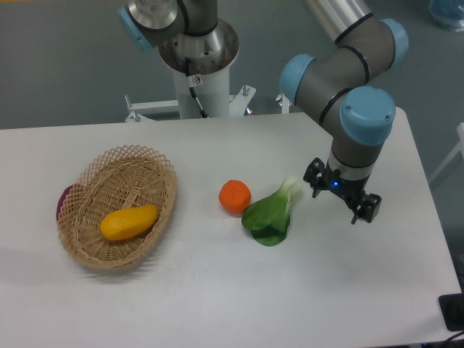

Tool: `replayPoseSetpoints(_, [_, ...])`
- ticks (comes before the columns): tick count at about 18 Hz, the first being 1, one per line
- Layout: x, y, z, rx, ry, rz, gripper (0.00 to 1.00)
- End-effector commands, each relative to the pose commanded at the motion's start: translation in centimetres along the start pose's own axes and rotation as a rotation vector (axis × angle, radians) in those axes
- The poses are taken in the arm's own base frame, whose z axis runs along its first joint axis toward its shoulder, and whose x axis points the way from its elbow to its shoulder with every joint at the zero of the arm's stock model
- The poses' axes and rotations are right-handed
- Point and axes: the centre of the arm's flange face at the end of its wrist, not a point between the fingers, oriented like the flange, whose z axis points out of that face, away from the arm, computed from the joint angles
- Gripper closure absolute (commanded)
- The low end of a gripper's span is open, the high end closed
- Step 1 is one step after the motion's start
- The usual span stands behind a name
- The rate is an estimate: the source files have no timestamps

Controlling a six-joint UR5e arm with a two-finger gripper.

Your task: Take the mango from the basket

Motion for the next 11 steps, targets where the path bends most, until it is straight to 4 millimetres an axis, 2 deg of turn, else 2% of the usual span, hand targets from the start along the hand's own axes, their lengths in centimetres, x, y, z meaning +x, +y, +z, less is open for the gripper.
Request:
replayPoseSetpoints(8, [0.27,-0.03,0.02,0.006,0.008,-0.008,0.0])
replayPoseSetpoints(11, [0.43,-0.1,-0.09,0.063,0.022,-0.077,0.0])
